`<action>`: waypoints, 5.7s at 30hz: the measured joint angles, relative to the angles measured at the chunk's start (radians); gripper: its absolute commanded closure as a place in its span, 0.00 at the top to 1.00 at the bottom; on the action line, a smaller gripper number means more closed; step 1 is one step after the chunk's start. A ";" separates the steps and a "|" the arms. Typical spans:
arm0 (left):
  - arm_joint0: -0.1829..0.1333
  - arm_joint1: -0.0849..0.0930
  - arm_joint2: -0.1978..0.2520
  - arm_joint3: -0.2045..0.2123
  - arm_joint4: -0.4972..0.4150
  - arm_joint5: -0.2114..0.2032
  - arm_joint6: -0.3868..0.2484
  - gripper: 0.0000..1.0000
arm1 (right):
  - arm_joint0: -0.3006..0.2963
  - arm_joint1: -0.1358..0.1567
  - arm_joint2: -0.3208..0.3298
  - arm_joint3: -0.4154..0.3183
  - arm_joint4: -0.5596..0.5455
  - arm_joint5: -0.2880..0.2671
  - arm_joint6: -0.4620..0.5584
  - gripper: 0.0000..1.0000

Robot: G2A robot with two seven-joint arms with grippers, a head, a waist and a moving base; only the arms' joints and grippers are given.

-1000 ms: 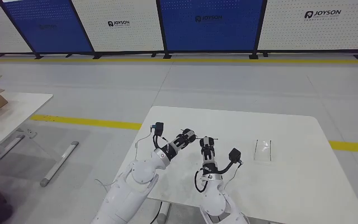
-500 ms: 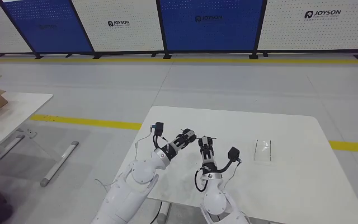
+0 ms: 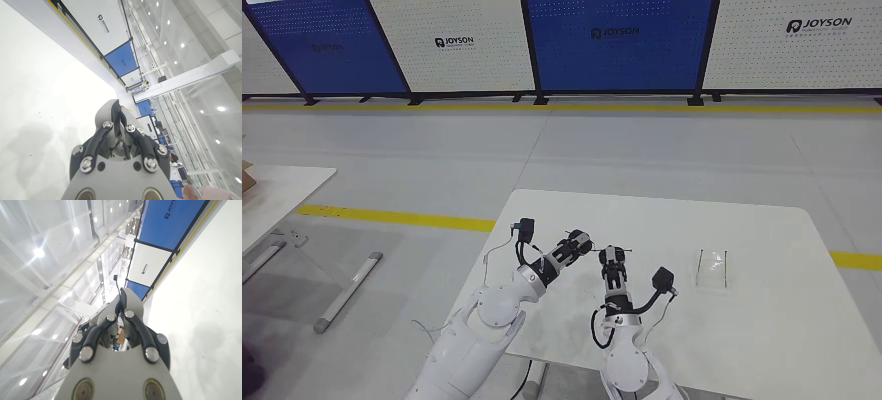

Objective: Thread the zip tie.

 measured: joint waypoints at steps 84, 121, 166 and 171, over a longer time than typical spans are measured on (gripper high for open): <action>0.000 0.000 0.000 0.000 0.000 0.000 0.000 0.00 | -0.040 0.016 -0.010 -0.039 -0.188 0.054 -0.144 0.09; 0.000 0.000 0.000 0.000 0.000 0.000 0.000 0.00 | -0.014 0.008 -0.024 -0.018 -0.177 0.095 -0.154 0.00; 0.000 0.000 0.000 0.000 0.000 0.000 0.000 1.00 | 0.009 0.002 -0.042 -0.002 -0.144 0.154 -0.209 0.00; 0.000 0.000 0.000 0.000 0.000 0.000 0.000 1.00 | 0.009 0.001 -0.039 0.001 -0.149 0.154 -0.208 0.00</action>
